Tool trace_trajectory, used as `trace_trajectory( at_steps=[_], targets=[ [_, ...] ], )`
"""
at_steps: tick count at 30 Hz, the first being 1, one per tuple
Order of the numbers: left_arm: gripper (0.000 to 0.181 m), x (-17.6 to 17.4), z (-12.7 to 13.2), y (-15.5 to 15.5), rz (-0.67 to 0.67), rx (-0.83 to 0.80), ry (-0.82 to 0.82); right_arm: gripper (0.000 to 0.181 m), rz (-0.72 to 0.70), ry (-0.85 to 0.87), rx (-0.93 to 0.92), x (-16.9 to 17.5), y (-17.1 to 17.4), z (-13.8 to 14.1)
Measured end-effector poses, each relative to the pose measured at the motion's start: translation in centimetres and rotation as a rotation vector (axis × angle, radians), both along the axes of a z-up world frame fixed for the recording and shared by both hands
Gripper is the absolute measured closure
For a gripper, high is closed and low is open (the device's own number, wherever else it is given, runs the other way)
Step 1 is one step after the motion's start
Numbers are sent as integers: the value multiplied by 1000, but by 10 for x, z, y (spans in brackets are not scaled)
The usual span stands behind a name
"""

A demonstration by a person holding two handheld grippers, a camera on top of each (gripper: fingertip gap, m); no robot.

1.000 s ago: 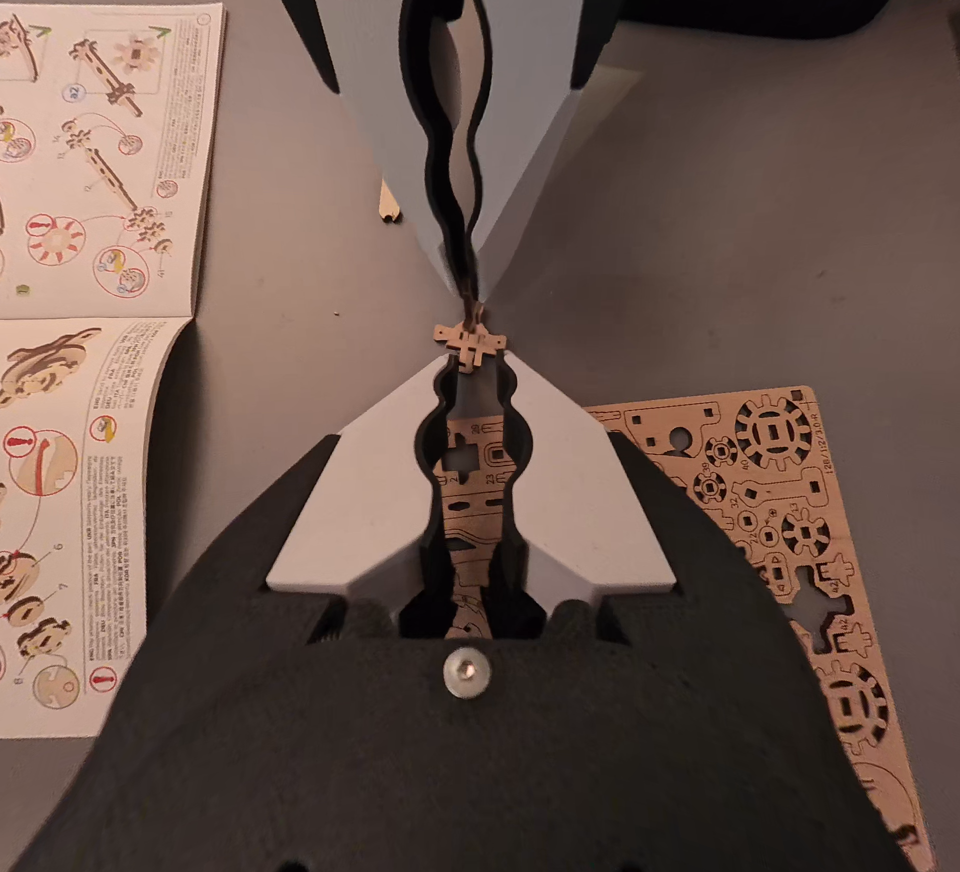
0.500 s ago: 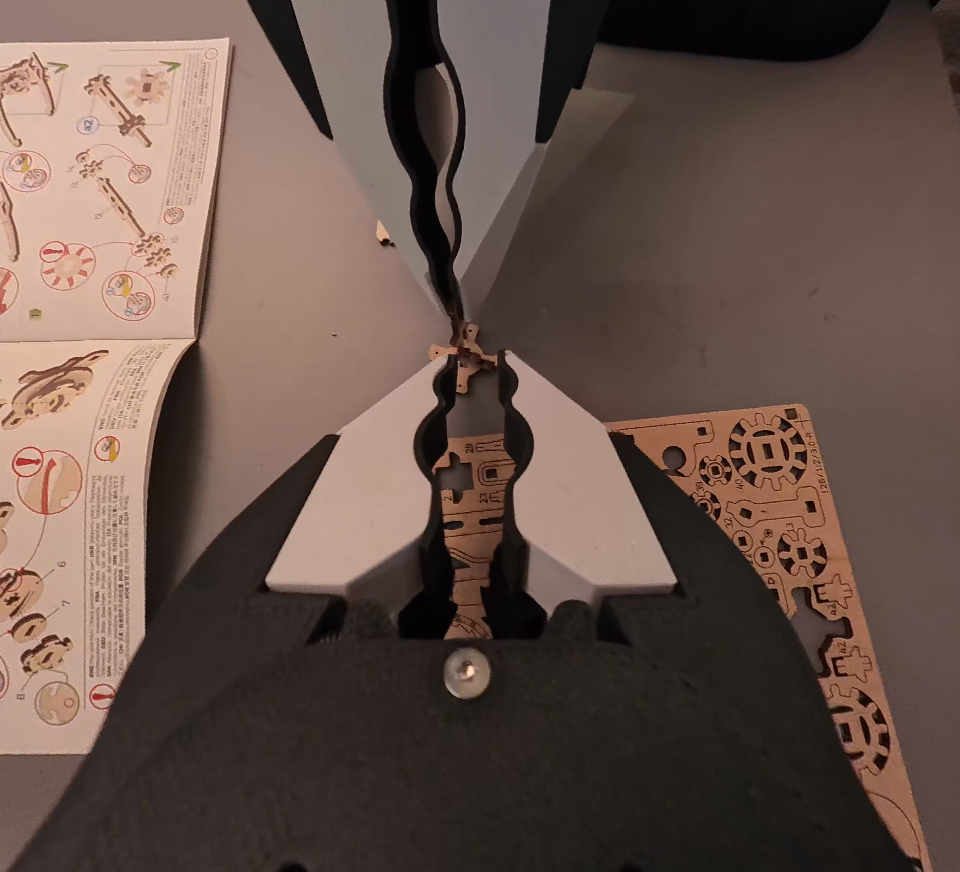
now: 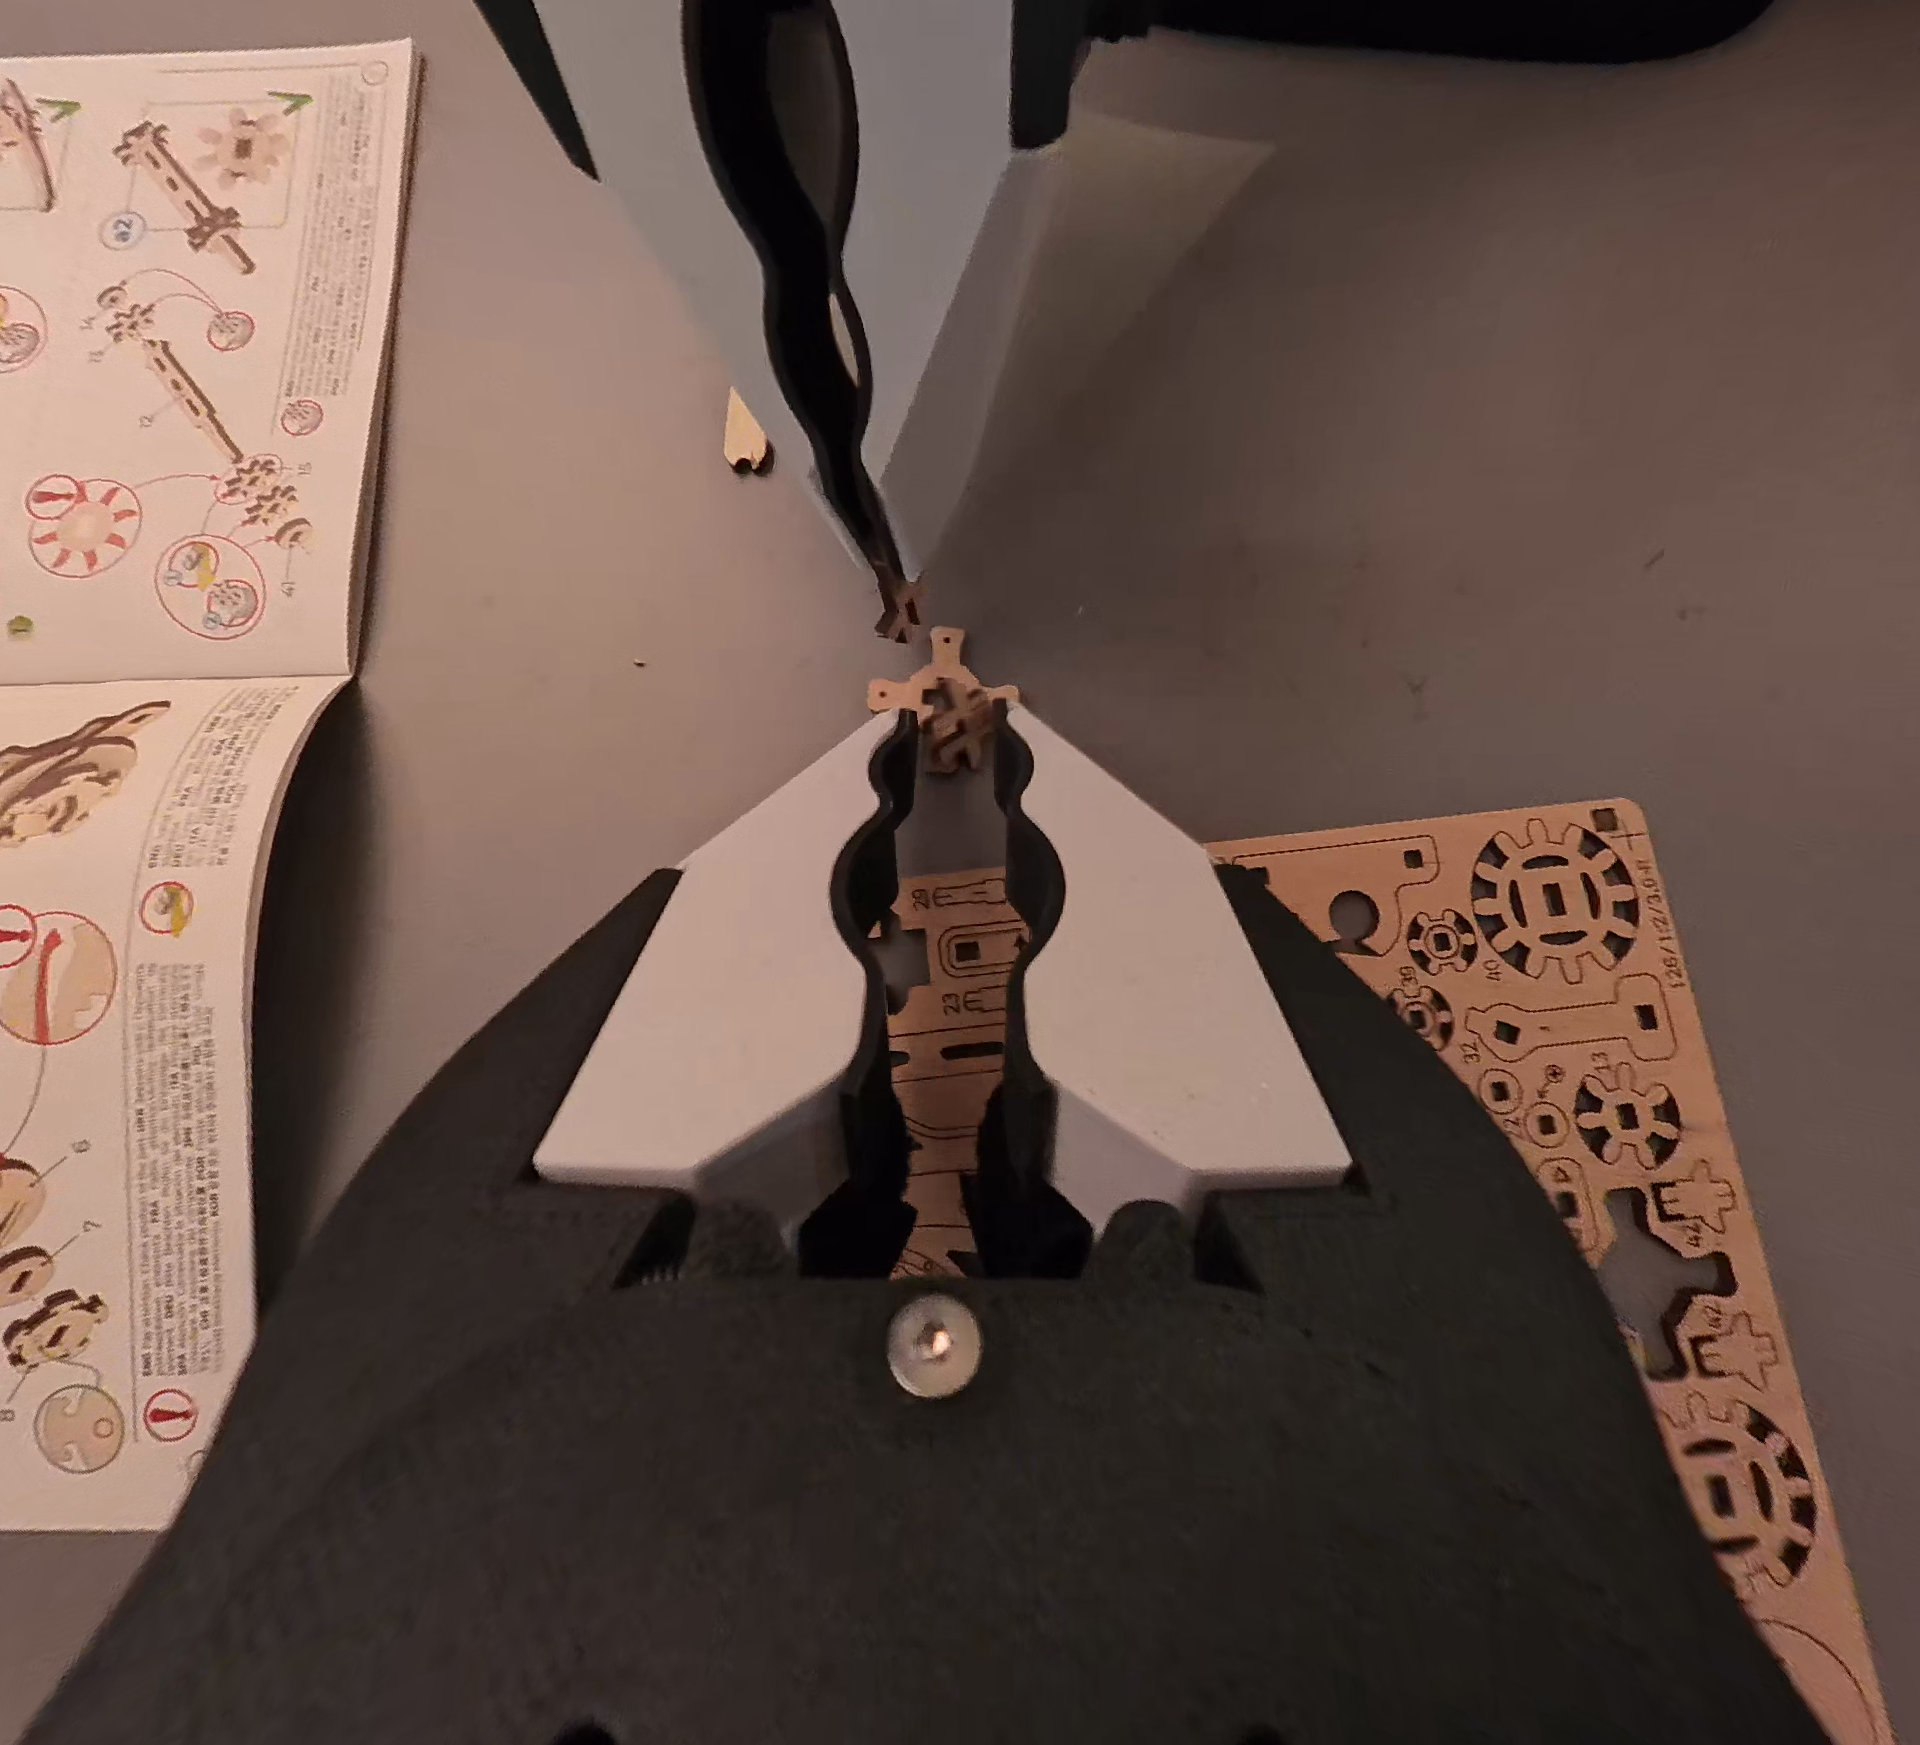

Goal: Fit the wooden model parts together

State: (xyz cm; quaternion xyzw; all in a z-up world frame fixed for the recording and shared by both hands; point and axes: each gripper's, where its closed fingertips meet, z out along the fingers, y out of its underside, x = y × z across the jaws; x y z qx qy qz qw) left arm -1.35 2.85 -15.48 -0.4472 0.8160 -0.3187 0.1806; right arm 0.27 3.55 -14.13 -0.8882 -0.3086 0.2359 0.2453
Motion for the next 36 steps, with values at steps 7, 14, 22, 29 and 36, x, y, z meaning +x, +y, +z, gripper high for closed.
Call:
trace_trajectory(
  at_steps=[7, 14, 22, 29, 36],
  targets=[
    [175, 1, 3, 2, -2, 88, -52, 180, 7, 13, 1, -2, -1, 2],
    [180, -2, 6, -3, -11, 79, -55, 180, 5, 42, -3, -2, -3, 7],
    [180, -2, 10, -5, 34, -10, -6, 180, -8, 54, -2, 3, -3, 10],
    [180, 8, 10, 2, 108, 34, 137, 180, -21, 52, -12, 10, -5, 12],
    [181, 10, 5, -2, 103, 112, 286, 180, -2, 46, -30, 26, -22, 21]
  ],
)
